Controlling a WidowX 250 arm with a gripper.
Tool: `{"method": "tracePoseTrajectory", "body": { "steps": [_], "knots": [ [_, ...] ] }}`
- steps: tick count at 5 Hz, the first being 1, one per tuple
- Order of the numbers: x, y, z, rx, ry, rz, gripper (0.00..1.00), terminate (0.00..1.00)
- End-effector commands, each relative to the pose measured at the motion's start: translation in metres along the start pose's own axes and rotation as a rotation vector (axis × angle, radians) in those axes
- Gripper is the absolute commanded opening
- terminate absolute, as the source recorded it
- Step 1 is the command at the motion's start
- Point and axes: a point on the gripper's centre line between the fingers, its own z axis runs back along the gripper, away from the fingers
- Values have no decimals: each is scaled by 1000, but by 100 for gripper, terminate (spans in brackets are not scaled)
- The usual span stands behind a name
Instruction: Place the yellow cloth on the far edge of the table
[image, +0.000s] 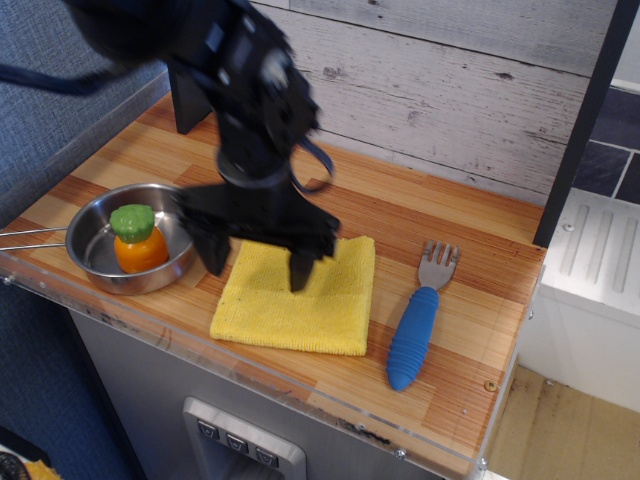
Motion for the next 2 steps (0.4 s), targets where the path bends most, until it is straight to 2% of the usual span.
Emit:
{"method": "tracePoseTrajectory", "body": {
  "steps": [1, 2],
  "knots": [
    [-4, -16, -19, -58, 10, -24, 100, 0],
    [-5, -18, -27, -51, 21, -14, 100, 0]
  ]
}}
